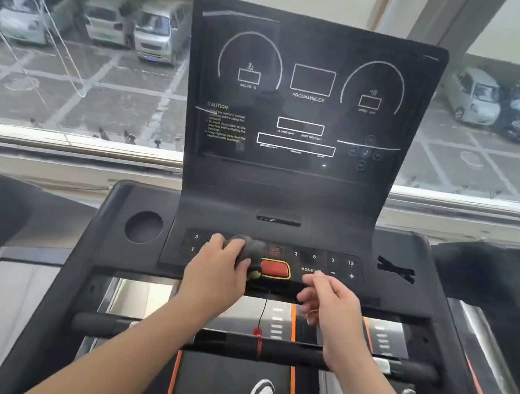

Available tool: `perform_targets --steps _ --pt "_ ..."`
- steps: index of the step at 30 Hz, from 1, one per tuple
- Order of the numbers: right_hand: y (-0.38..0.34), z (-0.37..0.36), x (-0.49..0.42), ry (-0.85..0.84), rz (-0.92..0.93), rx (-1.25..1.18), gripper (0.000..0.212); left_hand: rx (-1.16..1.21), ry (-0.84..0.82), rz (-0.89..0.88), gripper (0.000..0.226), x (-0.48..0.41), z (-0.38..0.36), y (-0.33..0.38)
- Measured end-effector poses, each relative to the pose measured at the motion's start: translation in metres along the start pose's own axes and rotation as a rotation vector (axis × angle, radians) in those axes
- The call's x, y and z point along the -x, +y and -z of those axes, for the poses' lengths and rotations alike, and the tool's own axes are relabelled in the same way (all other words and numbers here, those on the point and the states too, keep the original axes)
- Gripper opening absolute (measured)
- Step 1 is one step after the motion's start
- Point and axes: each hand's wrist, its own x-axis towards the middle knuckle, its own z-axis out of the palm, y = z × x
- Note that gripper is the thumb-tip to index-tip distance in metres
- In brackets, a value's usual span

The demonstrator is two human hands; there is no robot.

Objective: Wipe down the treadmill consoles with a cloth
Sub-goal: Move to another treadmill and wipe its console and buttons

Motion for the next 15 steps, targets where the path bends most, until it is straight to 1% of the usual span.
perform_targets --steps 3,6,10,13,15 --pt "-0.004 0.026 0.002 0.024 0.011 -0.019 0.027 -0.019 -0.041 -0.120 0.030 -0.017 -0.010 0.046" --pt "-0.011 0.053 -0.007 0.030 -0.001 -0.012 0.029 -0.077 -0.103 -0.210 0.029 -0.038 -0.035 0.102" --pt "-0.011 0.098 -0.019 0.040 -0.010 0.038 0.029 -0.168 -0.234 -0.183 0.032 -0.054 -0.087 0.159" --pt "-0.002 0.132 -0.020 0.056 -0.022 0.049 0.027 -0.208 -0.225 -0.135 0.036 -0.047 -0.124 0.187" --pt "0.008 0.152 -0.021 0.094 -0.046 0.029 0.026 -0.183 -0.229 -0.159 0.035 -0.037 -0.139 0.204"
